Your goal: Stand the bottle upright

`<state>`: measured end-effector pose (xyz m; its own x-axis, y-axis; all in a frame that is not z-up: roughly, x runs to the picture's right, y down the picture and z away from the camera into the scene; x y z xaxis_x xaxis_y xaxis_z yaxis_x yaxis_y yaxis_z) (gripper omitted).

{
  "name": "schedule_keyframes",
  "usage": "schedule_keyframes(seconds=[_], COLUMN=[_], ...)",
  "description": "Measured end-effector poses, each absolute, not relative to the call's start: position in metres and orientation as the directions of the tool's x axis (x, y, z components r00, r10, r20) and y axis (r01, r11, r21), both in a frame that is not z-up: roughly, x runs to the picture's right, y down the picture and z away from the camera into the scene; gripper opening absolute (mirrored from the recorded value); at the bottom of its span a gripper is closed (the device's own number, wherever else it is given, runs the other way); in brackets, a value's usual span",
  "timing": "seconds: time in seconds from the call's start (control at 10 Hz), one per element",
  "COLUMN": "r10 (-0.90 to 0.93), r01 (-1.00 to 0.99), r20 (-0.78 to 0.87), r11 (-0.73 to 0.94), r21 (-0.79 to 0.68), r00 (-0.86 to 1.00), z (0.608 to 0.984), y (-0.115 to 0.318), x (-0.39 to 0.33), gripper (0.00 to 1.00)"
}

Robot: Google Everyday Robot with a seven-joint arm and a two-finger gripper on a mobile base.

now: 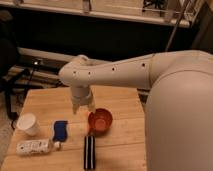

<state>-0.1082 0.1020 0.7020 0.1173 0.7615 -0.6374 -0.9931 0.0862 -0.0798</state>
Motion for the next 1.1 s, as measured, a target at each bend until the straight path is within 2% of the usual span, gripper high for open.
schedule_keyframes(seconds=[0.5,0.8,1.1], r10=[0.675,0.529,0.341], r01=[-0.813,-0.613,-0.459], r20=[-0.453,-0.314,-0.311], r11=[0.49,0.638,0.731], r21=[-0.315,-0.466,-0.506], r00=[0.583,0.788,0.887], z=[0.675,0.659,0.654], y=[0.126,0.157,0.19], x=[-0.162,-0.213,-0.233], gripper=[0.65,0.65,0.65])
